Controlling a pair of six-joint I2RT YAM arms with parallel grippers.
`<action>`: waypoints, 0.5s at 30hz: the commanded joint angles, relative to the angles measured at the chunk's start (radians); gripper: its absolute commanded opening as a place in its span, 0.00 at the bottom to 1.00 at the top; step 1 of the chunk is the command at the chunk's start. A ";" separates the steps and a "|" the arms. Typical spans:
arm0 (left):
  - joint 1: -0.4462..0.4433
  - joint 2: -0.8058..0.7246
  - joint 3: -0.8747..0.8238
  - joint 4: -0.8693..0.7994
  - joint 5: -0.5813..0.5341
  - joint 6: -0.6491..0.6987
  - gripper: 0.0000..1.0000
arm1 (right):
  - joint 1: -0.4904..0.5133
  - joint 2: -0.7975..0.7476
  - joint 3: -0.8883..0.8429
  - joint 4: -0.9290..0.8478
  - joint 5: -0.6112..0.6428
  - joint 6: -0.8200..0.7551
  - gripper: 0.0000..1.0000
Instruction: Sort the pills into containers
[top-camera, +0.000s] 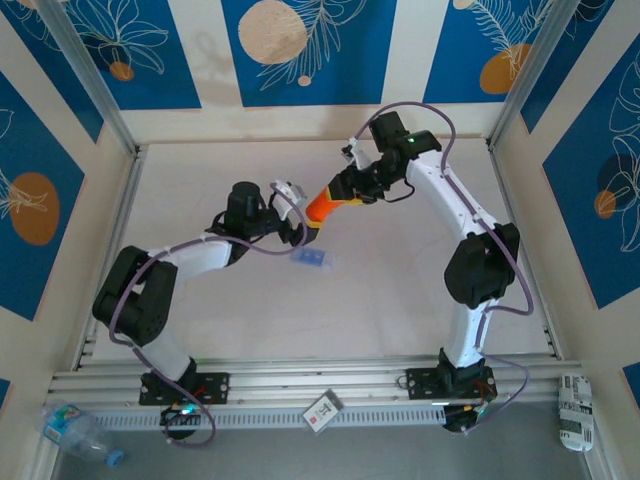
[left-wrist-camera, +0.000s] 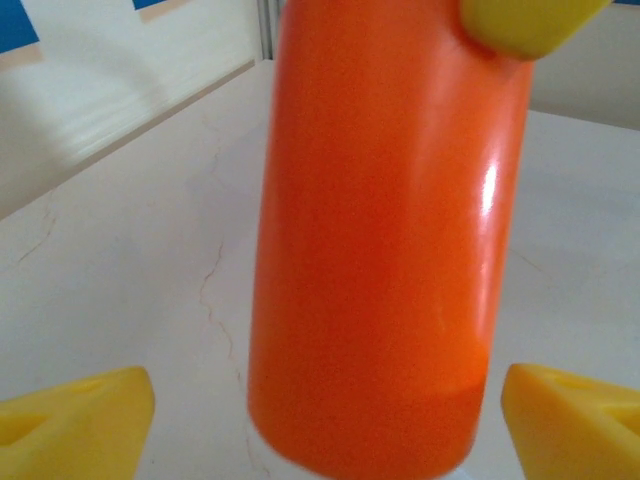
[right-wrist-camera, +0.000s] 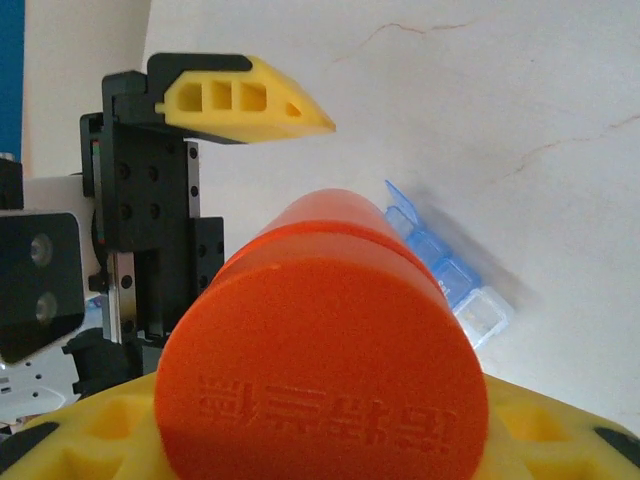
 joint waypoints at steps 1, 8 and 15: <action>-0.011 0.019 0.041 0.022 0.056 0.023 0.86 | 0.009 0.020 0.047 -0.040 -0.065 -0.017 0.42; -0.018 0.034 0.057 0.035 0.074 0.000 0.80 | 0.031 0.045 0.057 -0.033 -0.083 -0.003 0.42; -0.018 0.046 0.058 0.029 0.092 -0.009 0.69 | 0.046 0.056 0.060 -0.021 -0.096 0.009 0.41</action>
